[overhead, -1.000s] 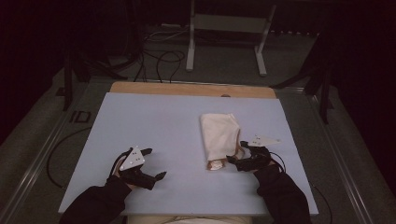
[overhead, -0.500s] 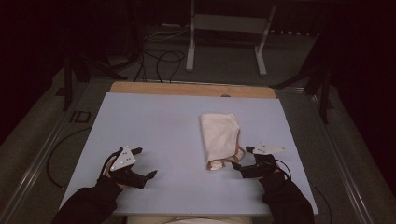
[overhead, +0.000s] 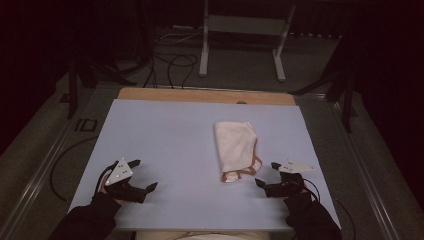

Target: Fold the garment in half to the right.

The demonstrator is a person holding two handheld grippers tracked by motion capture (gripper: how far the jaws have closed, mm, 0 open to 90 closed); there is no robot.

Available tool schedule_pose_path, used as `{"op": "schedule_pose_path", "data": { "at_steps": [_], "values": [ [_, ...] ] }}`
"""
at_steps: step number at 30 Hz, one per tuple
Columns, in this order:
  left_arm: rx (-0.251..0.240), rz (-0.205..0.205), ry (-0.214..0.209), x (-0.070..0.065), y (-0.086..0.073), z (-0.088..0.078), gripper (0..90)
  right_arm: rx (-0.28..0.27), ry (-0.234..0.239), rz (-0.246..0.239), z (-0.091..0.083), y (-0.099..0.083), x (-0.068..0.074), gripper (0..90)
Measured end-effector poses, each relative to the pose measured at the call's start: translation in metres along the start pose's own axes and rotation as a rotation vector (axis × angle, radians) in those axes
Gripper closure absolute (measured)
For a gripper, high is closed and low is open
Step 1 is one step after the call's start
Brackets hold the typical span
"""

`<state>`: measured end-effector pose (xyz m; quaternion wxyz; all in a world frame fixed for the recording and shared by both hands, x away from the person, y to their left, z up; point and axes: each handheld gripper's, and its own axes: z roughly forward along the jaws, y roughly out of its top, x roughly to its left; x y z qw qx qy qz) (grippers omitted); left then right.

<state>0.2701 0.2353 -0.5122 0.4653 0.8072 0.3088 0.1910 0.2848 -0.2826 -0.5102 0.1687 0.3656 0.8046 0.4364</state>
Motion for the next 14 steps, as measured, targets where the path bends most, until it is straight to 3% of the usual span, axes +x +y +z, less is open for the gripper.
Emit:
{"op": "schedule_pose_path", "data": {
  "at_steps": [14],
  "values": [
    [-0.008, -0.01, 0.0, 0.0007, -0.0002, 0.0017, 0.9, 0.015, -0.002, -0.008, 0.004, 0.0003, 0.0014, 9.2]
  ]
}}
